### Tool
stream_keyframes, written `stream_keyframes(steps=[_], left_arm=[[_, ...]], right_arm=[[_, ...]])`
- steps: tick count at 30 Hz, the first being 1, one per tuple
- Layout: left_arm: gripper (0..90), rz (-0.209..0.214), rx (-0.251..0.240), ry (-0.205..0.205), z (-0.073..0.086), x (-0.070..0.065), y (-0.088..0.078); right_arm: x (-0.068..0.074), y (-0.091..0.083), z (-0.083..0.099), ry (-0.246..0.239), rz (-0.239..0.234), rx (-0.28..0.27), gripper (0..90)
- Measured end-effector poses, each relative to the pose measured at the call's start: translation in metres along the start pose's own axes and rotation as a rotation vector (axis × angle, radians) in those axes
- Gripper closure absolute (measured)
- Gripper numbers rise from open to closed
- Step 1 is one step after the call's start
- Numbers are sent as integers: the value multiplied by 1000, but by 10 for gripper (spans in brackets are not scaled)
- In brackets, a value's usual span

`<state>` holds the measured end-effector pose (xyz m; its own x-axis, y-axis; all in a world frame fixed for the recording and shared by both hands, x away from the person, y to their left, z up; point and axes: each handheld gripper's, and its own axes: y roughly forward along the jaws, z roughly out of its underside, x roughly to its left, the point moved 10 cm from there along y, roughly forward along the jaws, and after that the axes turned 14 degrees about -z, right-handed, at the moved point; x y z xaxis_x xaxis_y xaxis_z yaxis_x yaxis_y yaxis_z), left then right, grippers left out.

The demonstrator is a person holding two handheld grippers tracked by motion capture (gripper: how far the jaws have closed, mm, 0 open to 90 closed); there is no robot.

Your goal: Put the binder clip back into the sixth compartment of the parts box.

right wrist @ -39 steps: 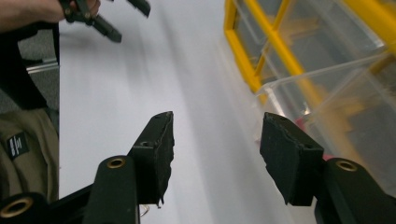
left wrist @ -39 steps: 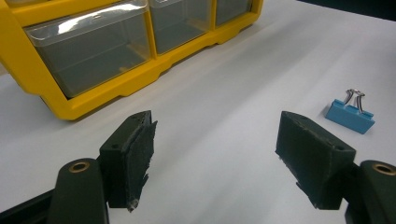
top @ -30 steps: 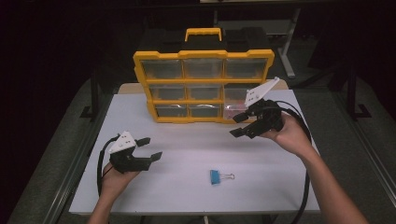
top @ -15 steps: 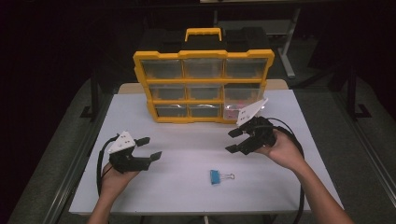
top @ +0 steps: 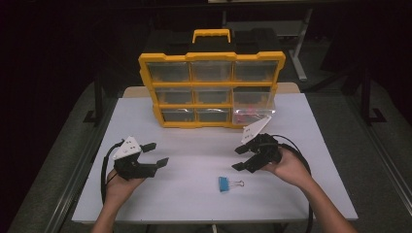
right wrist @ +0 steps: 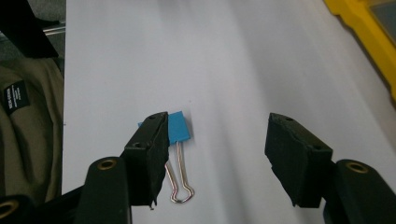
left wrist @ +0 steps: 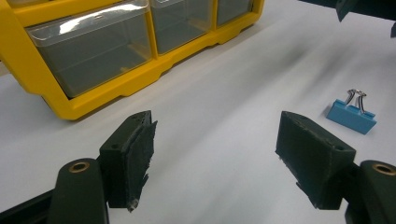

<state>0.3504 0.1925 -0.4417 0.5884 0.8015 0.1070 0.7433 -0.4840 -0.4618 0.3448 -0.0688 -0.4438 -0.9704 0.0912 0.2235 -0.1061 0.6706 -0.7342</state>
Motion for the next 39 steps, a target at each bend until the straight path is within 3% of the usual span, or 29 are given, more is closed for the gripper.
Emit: stream_keyframes(steps=[8,18,24,39], left_arm=[[278,2,1,-6,0,0,0],[278,1,4,-7,0,0,0],[277,3,1,-3,0,0,0],[278,4,2,-6,0,-1,1]], right_arm=[[5,24,14,6,-19,26,342],[12,49,21,-15,-44,66,326],[14,61,24,1,-70,79,326],[17,84,25,-54,-88,133,363]])
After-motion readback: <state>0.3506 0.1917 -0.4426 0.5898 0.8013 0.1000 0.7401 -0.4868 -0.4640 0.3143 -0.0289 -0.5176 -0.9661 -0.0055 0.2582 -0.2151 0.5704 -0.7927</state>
